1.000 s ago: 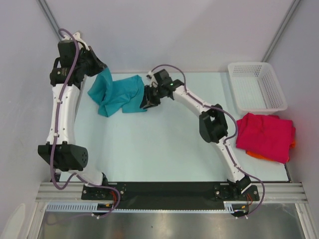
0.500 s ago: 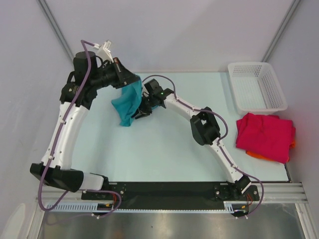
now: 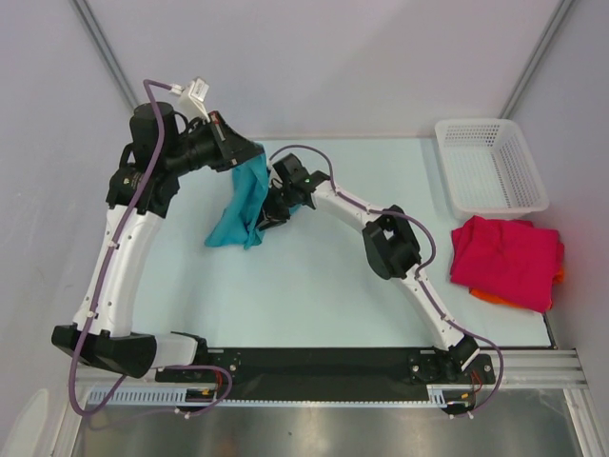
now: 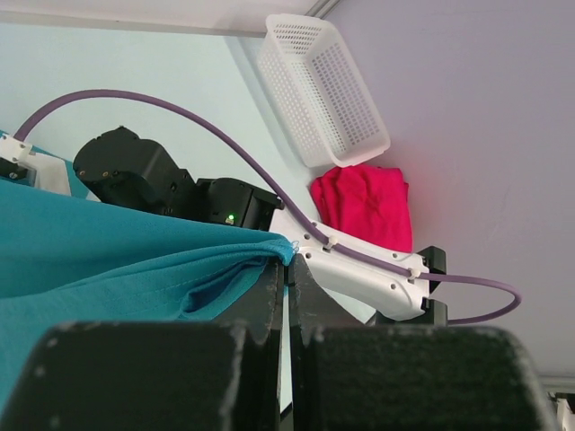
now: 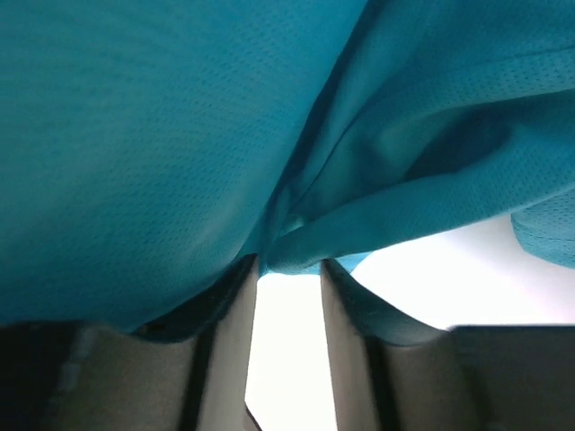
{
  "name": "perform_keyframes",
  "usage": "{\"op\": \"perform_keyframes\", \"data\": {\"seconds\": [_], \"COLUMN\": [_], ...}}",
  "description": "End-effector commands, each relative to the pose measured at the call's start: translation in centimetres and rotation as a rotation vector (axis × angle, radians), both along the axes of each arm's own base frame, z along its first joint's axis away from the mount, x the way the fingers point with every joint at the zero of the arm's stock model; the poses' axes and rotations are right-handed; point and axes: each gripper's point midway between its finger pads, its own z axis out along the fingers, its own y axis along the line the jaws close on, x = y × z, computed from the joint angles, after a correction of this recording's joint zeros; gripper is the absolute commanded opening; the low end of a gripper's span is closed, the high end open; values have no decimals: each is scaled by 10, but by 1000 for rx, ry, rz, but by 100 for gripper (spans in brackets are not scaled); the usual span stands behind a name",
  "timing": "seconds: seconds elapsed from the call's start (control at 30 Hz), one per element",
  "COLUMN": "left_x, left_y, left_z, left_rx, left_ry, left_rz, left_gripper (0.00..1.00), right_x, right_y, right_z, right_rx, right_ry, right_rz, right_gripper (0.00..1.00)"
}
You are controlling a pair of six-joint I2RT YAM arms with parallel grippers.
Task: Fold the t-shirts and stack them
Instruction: Flatten out the tshirt
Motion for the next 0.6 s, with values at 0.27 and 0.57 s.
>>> {"op": "perform_keyframes", "data": {"seconds": [0.27,0.57], "left_x": [-2,45], "left_y": [15,92], "left_z": [23,29], "left_rx": [-24,0], "left_ry": [-63,-55], "left_rz": [19,232], "left_gripper": [0,0], "right_x": [31,142], "right_y": [-44,-217], "right_z": [58,209], "right_rx": [-87,-178], "right_ry": [-197,-510], "right_rz": [-87,-536], "right_gripper": [0,0]}}
